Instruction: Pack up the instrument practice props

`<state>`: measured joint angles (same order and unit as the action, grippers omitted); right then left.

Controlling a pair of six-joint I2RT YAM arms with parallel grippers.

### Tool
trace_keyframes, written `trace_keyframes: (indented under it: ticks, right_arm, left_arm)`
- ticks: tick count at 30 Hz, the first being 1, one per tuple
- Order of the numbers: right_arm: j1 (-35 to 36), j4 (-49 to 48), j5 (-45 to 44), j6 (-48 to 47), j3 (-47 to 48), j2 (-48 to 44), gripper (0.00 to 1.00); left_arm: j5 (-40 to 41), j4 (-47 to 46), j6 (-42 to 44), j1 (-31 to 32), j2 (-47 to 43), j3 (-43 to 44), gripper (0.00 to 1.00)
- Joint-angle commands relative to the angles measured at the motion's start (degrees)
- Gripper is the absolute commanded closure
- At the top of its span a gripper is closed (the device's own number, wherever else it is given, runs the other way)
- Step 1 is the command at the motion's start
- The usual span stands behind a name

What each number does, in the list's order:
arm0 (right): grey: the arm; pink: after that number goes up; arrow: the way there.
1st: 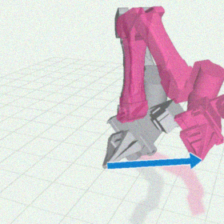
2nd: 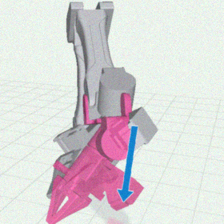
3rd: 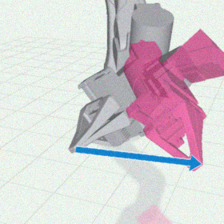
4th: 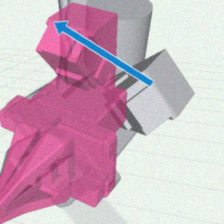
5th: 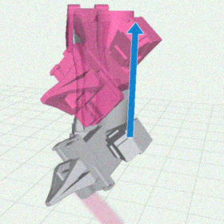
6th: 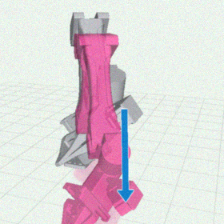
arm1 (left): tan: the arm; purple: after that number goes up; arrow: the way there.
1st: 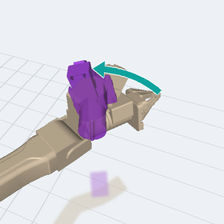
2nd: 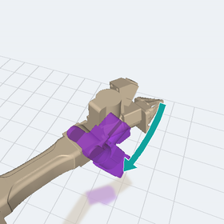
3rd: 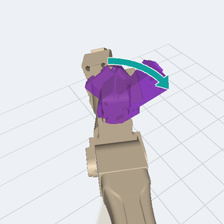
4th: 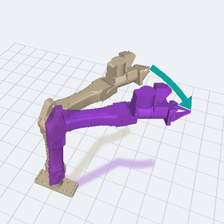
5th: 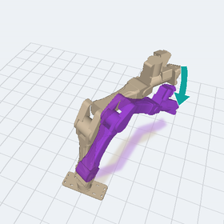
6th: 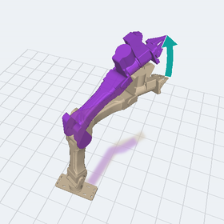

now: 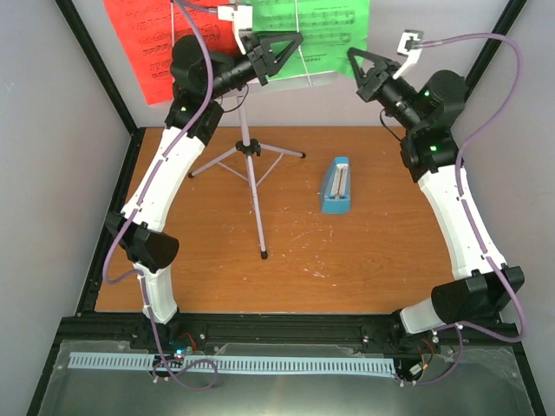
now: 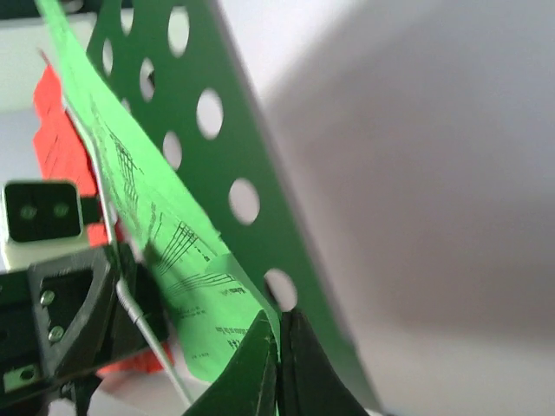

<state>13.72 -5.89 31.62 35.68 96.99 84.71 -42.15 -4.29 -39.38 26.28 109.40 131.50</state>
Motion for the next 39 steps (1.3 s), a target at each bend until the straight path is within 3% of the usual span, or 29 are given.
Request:
trace_keyframes:
  ticks: [1, 12, 13, 16, 24, 30, 39]
  right_arm:
    - [-2.18, -5.8, -8.88, 1.03, -0.88, -2.62, 0.97]
    - [-6.36, 2.43, -23.79, -4.29, -11.18, -13.9, 0.97]
    - [-6.85, 4.22, -24.25, -4.98, -12.49, -15.03, 0.97]
    - [-8.74, 9.66, -24.59, -5.88, -17.35, -18.68, 0.97]
    - [-9.66, 18.68, -14.86, -0.89, -36.75, -28.95, 0.97]
    - [-9.67, 18.87, -2.31, 7.97, -50.84, -32.57, 0.97]
    - [-9.56, 23.47, 0.55, 13.95, -64.82, -34.0, 0.97]
  left_arm:
    - [-1.22, -0.98, 1.3, 0.26, -1.12, 0.42, 1.0]
    - [-0.64, -0.49, 1.3, 0.25, -1.3, 0.16, 0.98]
    - [-0.7, -0.52, 1.33, 0.28, -1.3, 0.16, 0.95]
    - [-0.98, -0.69, 1.32, 0.26, -1.3, 0.07, 0.7]
    - [-6.26, -1.43, 1.82, 0.3, -3.95, -4.18, 0.36]
    - [-13.76, -5.63, 3.96, 0.26, -12.57, -19.81, 0.2]
    - [-16.71, -7.44, 16.44, 0.26, -32.55, -54.73, 0.11]
